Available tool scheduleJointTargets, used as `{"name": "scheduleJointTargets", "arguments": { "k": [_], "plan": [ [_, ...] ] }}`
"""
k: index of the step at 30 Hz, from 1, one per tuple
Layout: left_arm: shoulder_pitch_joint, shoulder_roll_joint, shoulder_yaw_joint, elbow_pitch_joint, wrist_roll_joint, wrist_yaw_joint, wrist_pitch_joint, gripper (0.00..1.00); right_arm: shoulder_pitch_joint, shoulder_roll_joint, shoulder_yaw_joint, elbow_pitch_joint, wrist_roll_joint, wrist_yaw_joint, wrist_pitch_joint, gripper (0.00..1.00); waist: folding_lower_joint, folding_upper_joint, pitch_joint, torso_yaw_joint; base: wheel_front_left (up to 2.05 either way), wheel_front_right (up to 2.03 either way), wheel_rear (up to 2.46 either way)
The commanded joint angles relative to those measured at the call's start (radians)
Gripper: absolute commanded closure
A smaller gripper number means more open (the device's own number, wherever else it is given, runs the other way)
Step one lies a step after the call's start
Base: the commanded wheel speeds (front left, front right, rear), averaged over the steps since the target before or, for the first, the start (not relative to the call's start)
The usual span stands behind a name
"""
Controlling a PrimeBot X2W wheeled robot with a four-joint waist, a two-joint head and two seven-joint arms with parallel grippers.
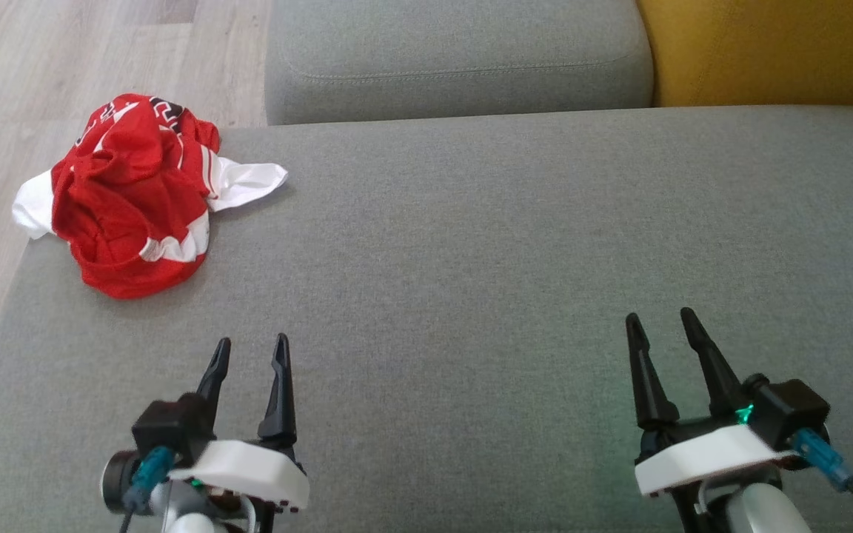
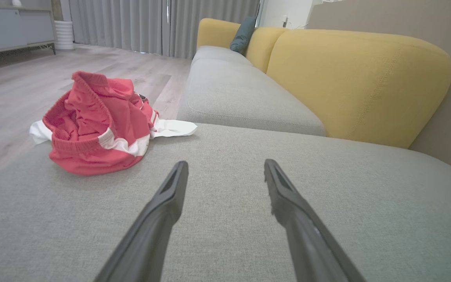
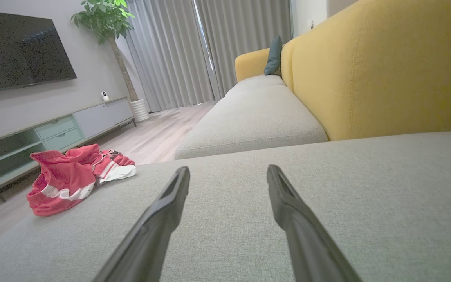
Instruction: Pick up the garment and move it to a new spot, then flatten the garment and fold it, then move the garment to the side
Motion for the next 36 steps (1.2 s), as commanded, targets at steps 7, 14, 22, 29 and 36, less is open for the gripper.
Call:
{"name": "scheduleJointTargets", "arguments": {
  "k": [7, 14, 22, 29, 36],
  "plan": [
    [-0.017, 0.009, 0.015, -0.043, 0.109, 0.02, -0.036, 0.0, -0.033, -0.008, 0.028, -0.047, -0.101, 0.007, -0.037, 0.0, 0.0, 0.0, -0.001, 0.0, 0.0, 0.0, 0.0],
    [-0.012, 0.007, 0.008, -0.046, 0.195, 0.031, -0.056, 0.0, -0.034, -0.009, 0.025, -0.039, -0.17, 0.008, -0.057, 0.0, 0.0, 0.0, -0.001, 0.002, 0.0, 0.0, 0.0],
    [-0.009, 0.004, 0.015, -0.037, 0.209, 0.031, -0.061, 0.0, -0.037, -0.009, 0.022, -0.023, -0.182, 0.008, -0.062, 0.0, 0.0, 0.0, -0.003, 0.001, 0.0, 0.0, 0.0],
    [-0.008, 0.001, 0.022, -0.031, 0.208, 0.029, -0.061, 0.0, -0.04, -0.009, 0.015, -0.016, -0.179, 0.008, -0.062, 0.0, 0.0, 0.0, -0.002, 0.001, 0.0, 0.0, 0.0],
    [-0.009, -0.001, 0.028, -0.028, 0.206, 0.025, -0.061, 0.0, -0.042, -0.009, 0.013, -0.01, -0.176, 0.008, -0.062, 0.0, 0.0, 0.0, -0.001, 0.001, 0.0, 0.0, 0.0]
  ]
}}
